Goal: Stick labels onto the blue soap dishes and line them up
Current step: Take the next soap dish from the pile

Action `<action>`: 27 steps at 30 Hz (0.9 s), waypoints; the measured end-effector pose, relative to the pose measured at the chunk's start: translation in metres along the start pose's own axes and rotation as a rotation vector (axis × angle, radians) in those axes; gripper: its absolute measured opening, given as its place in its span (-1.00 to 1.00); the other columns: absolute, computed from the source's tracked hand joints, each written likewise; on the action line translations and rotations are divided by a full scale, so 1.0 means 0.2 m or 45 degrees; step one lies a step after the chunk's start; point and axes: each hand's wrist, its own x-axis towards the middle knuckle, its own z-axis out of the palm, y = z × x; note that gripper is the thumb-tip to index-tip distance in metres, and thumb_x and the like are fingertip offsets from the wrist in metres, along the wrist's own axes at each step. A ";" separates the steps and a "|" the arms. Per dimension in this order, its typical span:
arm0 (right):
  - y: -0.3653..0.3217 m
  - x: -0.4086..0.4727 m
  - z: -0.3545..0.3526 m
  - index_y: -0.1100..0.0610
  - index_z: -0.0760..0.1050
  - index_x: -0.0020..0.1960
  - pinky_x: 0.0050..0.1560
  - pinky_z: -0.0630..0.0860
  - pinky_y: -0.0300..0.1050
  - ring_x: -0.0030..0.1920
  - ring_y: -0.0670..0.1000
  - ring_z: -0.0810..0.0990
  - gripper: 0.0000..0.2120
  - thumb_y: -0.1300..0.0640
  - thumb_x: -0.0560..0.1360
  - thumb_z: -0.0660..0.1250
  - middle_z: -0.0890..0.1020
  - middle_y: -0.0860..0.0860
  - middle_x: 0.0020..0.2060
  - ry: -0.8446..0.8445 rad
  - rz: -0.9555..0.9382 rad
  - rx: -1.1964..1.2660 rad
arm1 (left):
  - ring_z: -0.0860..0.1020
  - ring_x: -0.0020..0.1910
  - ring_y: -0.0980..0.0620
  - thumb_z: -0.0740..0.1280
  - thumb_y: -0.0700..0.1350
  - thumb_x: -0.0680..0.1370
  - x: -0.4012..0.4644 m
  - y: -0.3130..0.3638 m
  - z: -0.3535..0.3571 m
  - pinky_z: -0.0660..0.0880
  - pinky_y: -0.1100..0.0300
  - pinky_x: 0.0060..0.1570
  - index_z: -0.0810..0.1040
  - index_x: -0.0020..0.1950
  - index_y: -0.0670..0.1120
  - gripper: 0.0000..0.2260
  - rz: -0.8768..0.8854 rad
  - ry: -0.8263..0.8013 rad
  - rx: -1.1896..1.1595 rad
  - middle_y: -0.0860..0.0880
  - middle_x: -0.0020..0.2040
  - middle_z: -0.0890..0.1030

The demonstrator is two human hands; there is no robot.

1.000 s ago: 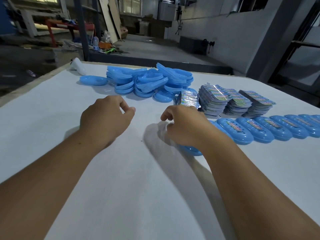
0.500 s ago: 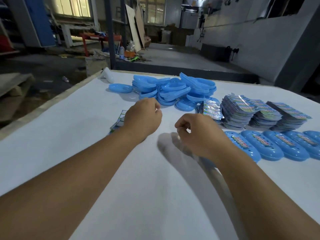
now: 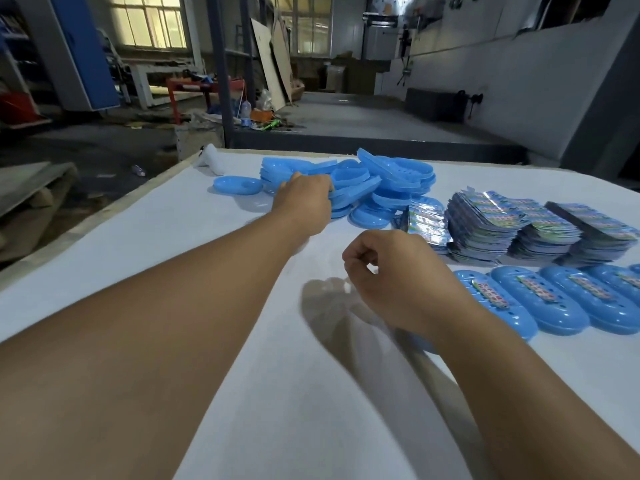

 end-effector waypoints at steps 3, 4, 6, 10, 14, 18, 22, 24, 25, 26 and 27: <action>-0.01 0.00 0.00 -0.04 0.63 -0.07 0.10 0.55 0.05 -0.05 -0.01 0.60 -0.87 0.08 0.53 0.30 0.65 -0.17 -0.21 0.006 -0.013 0.005 | 0.51 0.01 -0.06 0.27 -0.02 0.65 0.00 -0.02 0.00 0.46 0.05 -0.04 0.44 0.12 0.04 -0.93 0.064 0.031 -0.152 -0.06 0.07 0.56; -0.01 0.01 0.00 -0.04 0.63 -0.06 0.10 0.55 0.05 -0.04 -0.01 0.60 -0.87 0.08 0.54 0.30 0.65 -0.17 -0.21 0.009 -0.015 0.008 | 0.51 -0.02 -0.04 0.27 -0.02 0.65 -0.01 -0.03 -0.01 0.44 0.07 -0.08 0.40 0.10 0.04 -0.92 0.074 0.040 -0.213 -0.04 0.05 0.56; 0.00 0.00 0.00 -0.04 0.63 -0.06 0.09 0.55 0.04 -0.04 -0.02 0.59 -0.88 0.07 0.54 0.31 0.64 -0.18 -0.21 0.019 -0.019 0.019 | 0.52 -0.07 -0.03 0.27 0.01 0.65 -0.02 -0.04 -0.03 0.43 0.08 -0.13 0.36 0.10 0.03 -0.88 0.068 0.049 -0.360 -0.01 0.01 0.55; 0.01 0.01 0.00 -0.04 0.63 -0.03 0.07 0.56 -0.01 -0.08 -0.05 0.57 -0.90 0.07 0.53 0.34 0.59 -0.22 -0.24 0.081 -0.023 0.099 | 0.55 -0.06 0.06 0.24 0.05 0.66 -0.06 -0.05 -0.10 0.55 0.09 -0.10 0.36 0.09 0.01 -0.86 0.010 0.123 -0.716 0.11 -0.08 0.50; 0.02 0.02 -0.01 -0.07 0.57 0.22 0.11 0.51 -0.10 -0.01 -0.13 0.53 -0.76 0.06 0.57 0.35 0.58 -0.24 -0.06 0.172 0.000 0.143 | 0.57 0.04 0.04 0.20 0.06 0.68 -0.15 -0.06 -0.18 0.64 -0.01 0.00 0.40 0.14 0.01 -0.86 -0.187 0.180 -1.034 0.06 0.00 0.52; 0.03 0.01 -0.01 -0.11 0.33 0.46 0.17 0.44 -0.14 0.18 -0.11 0.50 -0.44 0.01 0.53 0.45 0.44 -0.12 0.31 0.282 -0.053 0.218 | 0.69 -0.12 0.07 0.21 0.04 0.68 -0.33 -0.09 -0.24 0.68 0.12 -0.15 0.52 0.06 0.00 -0.84 -0.290 0.074 -1.254 0.01 0.03 0.62; 0.02 0.01 -0.01 -0.12 0.24 0.55 0.35 0.40 -0.12 0.35 -0.09 0.43 -0.22 -0.03 0.44 0.55 0.33 -0.12 0.44 0.184 -0.161 0.204 | 0.69 -0.29 0.15 0.23 0.07 0.66 -0.51 -0.12 -0.24 0.66 0.20 -0.22 0.60 -0.07 0.05 -0.78 -0.314 -0.123 -1.212 0.11 -0.08 0.66; 0.02 0.01 0.00 -0.09 0.34 0.51 0.32 0.42 -0.12 0.30 -0.10 0.45 -0.29 -0.07 0.45 0.55 0.41 -0.12 0.42 0.107 -0.196 0.097 | 0.70 -0.31 0.11 0.24 0.07 0.66 -0.56 -0.14 -0.23 0.66 0.19 -0.24 0.62 -0.10 0.05 -0.76 -0.317 -0.173 -1.200 0.08 -0.12 0.68; 0.02 0.01 0.00 -0.09 0.38 0.49 0.25 0.42 -0.16 0.23 -0.12 0.46 -0.33 -0.10 0.44 0.54 0.45 -0.13 0.39 0.074 -0.198 0.048 | 0.70 -0.32 0.09 0.24 0.07 0.66 -0.58 -0.15 -0.22 0.66 0.17 -0.24 0.63 -0.11 0.03 -0.75 -0.323 -0.182 -1.187 0.06 -0.12 0.69; 0.02 0.01 0.01 -0.10 0.41 0.47 0.17 0.38 -0.22 0.17 -0.14 0.46 -0.34 -0.15 0.43 0.54 0.49 -0.14 0.36 0.046 -0.188 0.009 | 0.70 -0.33 0.07 0.25 0.07 0.65 -0.60 -0.15 -0.22 0.65 0.15 -0.26 0.64 -0.11 0.02 -0.74 -0.336 -0.184 -1.174 0.04 -0.12 0.69; 0.03 0.01 0.01 -0.11 0.42 0.45 0.10 0.34 -0.22 0.15 -0.13 0.47 -0.34 -0.20 0.42 0.53 0.51 -0.15 0.33 0.021 -0.174 -0.019 | 0.70 -0.33 0.06 0.26 0.06 0.65 -0.61 -0.16 -0.21 0.66 0.13 -0.29 0.65 -0.09 0.00 -0.75 -0.357 -0.181 -1.170 0.02 -0.11 0.69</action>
